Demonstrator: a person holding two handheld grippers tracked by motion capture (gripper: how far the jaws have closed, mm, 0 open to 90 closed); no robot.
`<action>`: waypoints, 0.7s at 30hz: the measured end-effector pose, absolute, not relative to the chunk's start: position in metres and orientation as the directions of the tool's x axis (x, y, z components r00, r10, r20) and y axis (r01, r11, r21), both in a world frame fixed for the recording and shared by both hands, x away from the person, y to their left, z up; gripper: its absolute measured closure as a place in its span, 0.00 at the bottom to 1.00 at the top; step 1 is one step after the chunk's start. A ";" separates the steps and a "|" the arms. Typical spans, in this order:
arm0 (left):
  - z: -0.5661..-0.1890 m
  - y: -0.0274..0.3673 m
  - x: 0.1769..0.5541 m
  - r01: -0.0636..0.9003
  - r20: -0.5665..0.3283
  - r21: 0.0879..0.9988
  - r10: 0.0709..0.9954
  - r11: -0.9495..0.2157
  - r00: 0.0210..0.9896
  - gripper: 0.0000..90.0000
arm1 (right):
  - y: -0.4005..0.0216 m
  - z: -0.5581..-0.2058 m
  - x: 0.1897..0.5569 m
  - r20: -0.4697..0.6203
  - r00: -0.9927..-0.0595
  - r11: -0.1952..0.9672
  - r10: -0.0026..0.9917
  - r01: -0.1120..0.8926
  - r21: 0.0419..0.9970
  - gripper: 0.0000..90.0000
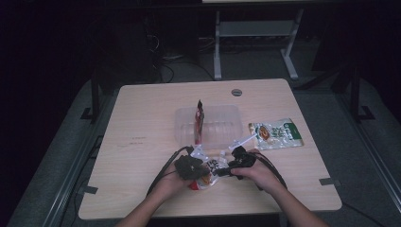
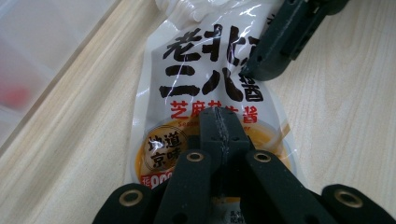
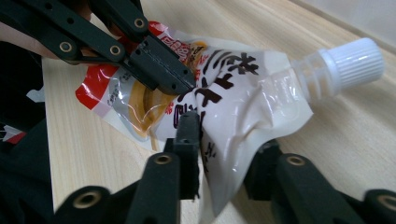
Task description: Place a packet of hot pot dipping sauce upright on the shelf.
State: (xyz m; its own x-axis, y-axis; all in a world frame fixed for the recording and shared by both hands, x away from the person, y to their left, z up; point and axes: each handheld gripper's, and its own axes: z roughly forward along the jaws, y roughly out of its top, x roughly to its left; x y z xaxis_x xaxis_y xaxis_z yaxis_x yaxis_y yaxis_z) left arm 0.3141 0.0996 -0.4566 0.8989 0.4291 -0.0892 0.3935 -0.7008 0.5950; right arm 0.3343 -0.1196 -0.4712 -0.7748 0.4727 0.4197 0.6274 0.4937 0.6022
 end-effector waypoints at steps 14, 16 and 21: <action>-0.451 0.110 0.313 0.383 -0.114 0.620 0.404 -0.685 0.908 1.00 | -0.116 -0.458 0.339 0.414 -0.808 0.528 0.419 0.588 0.613 0.98; -0.447 0.114 0.313 0.389 -0.129 0.635 0.404 -0.668 0.906 1.00 | -0.116 -0.455 0.337 0.414 -0.816 0.528 0.404 0.578 0.622 0.98; -0.439 0.127 0.309 0.390 -0.122 0.657 0.420 -0.645 0.899 1.00 | -0.120 -0.442 0.331 0.409 -0.834 0.516 0.371 0.551 0.656 0.99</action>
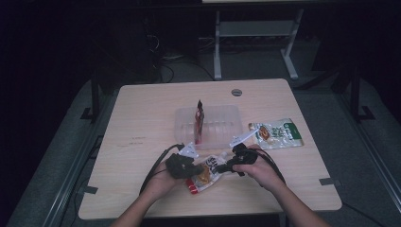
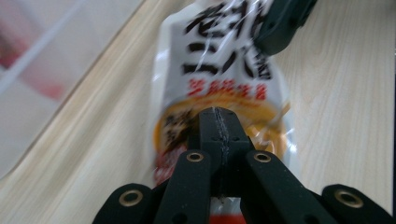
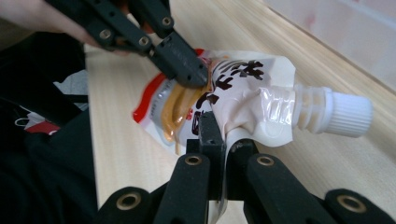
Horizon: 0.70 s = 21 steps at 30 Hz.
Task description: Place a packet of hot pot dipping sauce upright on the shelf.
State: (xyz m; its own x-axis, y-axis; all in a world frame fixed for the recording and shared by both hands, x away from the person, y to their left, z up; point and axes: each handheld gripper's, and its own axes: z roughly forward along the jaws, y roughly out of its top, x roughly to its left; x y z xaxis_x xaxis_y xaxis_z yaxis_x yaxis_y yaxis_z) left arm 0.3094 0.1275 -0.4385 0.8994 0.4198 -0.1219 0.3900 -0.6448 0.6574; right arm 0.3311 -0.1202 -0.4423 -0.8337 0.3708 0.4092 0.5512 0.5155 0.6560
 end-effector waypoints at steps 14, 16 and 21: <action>-0.433 0.134 0.309 0.406 -0.144 0.682 0.433 -0.608 0.890 1.00 | -0.125 -0.415 0.323 0.414 -0.868 0.462 0.274 0.496 0.735 0.99; -0.433 0.132 0.309 0.405 -0.150 0.687 0.428 -0.603 0.891 1.00 | -0.126 -0.412 0.322 0.413 -0.873 0.451 0.258 0.487 0.748 0.99; -0.434 0.123 0.308 0.399 -0.161 0.694 0.411 -0.599 0.897 1.00 | -0.123 -0.406 0.319 0.428 -0.878 0.424 0.216 0.479 0.768 0.99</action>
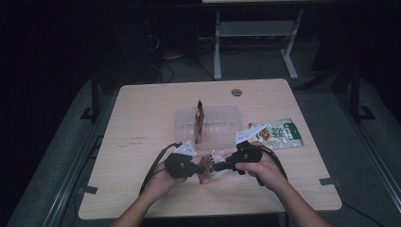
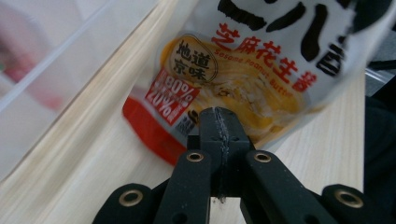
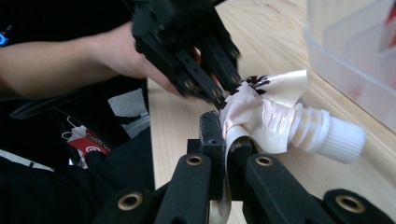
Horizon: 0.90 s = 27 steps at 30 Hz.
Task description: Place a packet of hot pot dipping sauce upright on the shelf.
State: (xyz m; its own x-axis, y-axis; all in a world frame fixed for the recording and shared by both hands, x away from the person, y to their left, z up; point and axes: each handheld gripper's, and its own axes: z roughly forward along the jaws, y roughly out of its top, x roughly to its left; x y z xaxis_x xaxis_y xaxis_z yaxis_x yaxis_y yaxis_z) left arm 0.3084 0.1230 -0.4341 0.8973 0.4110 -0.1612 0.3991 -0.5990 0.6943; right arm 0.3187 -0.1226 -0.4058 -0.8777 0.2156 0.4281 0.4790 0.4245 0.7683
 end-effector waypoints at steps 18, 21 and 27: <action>-0.425 0.131 0.304 0.406 -0.176 0.690 0.405 -0.599 0.897 0.85 | -0.131 -0.396 0.314 0.419 -0.880 0.388 0.221 0.474 0.790 0.99; -0.423 0.138 0.301 0.417 -0.176 0.678 0.416 -0.606 0.892 0.71 | -0.136 -0.390 0.313 0.417 -0.879 0.374 0.231 0.476 0.796 0.99; -0.424 0.156 0.291 0.430 -0.175 0.658 0.430 -0.618 0.885 0.57 | -0.141 -0.380 0.316 0.393 -0.887 0.373 0.241 0.459 0.807 0.99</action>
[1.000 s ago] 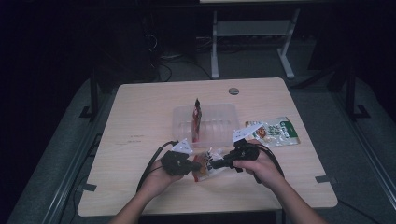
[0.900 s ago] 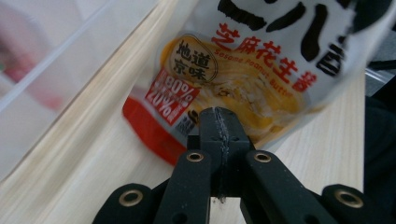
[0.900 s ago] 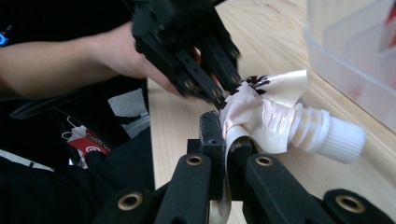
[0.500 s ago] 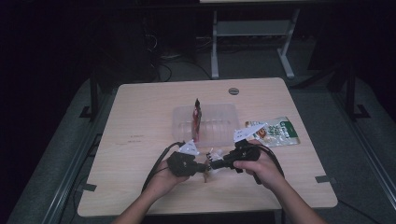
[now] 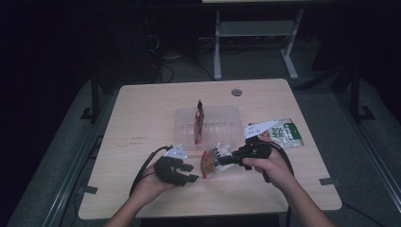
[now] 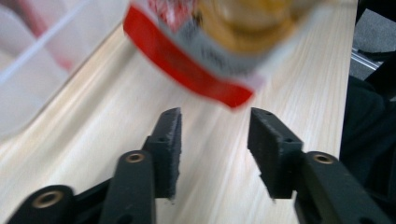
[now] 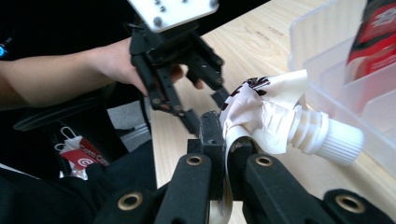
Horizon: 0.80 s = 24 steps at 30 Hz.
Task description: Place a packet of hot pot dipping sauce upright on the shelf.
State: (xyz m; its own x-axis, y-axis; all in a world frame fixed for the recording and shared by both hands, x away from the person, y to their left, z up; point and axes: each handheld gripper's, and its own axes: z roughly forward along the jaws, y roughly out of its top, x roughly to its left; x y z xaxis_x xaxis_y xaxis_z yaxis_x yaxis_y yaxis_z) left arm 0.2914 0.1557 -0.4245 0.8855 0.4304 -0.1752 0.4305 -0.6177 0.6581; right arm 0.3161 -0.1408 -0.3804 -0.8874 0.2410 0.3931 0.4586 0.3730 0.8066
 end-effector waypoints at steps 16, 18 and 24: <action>-0.433 0.184 0.289 0.434 -0.138 0.674 0.475 -0.598 0.869 0.30 | -0.143 -0.350 0.343 0.312 -0.896 0.382 0.316 0.421 0.823 0.99; -0.435 0.184 0.289 0.437 -0.142 0.678 0.478 -0.591 0.867 0.28 | -0.145 -0.346 0.348 0.305 -0.893 0.380 0.329 0.421 0.824 0.99; -0.434 0.183 0.289 0.425 -0.133 0.675 0.467 -0.603 0.874 0.27 | -0.150 -0.338 0.366 0.285 -0.884 0.372 0.370 0.423 0.826 0.99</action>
State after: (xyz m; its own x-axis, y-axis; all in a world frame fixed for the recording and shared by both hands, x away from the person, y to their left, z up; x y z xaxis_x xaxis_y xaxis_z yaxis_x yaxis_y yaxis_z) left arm 0.2894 0.1826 -0.4341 0.8742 0.4671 -0.1326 0.4246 -0.6030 0.6754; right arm 0.3658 -0.1496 -0.3376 -0.8840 0.3703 0.2854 0.4227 0.3720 0.8264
